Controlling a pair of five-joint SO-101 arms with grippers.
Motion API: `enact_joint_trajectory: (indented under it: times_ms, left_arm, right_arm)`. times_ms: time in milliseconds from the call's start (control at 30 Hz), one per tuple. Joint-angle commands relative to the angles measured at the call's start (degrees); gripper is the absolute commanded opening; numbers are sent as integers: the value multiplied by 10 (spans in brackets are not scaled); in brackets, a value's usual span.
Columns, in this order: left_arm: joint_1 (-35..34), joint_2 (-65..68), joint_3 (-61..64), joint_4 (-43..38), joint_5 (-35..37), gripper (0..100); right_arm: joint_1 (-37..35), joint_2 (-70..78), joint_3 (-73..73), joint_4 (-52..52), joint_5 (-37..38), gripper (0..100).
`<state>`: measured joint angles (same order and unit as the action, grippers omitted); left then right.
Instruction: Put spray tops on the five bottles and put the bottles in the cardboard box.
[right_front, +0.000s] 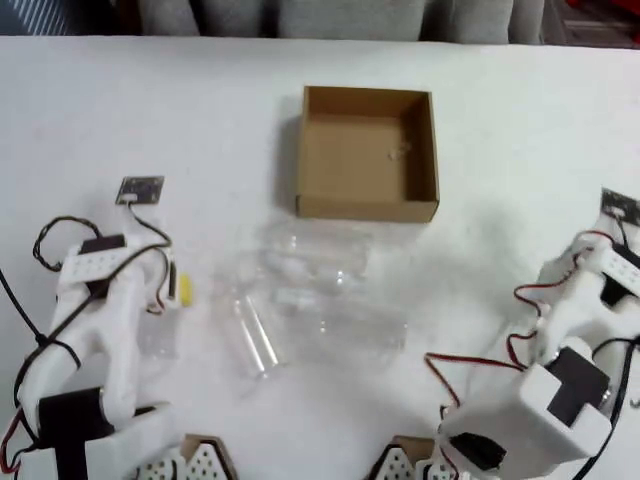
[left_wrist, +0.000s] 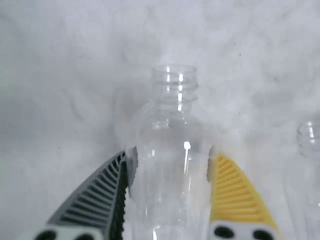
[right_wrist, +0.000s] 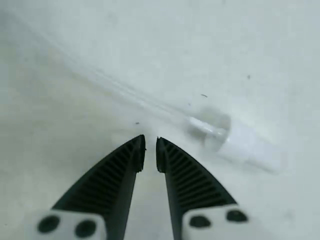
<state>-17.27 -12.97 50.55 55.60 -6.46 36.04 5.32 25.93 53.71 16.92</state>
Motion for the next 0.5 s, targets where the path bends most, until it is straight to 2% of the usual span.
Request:
enact_joint_trajectory:
  times_ms: [0,267,467]
  left_arm:
    - [-1,-7,-23,-9,-7,20]
    - [-1,-5,-25,-9,-7,20]
    - [-1,-4,-25,-9,-7,20]
  right_arm:
    - [-23,-20,-46,51,-18,21]
    - [-25,-123,-62,208,-14,26]
    - [-28,-262,33,230,-20,170]
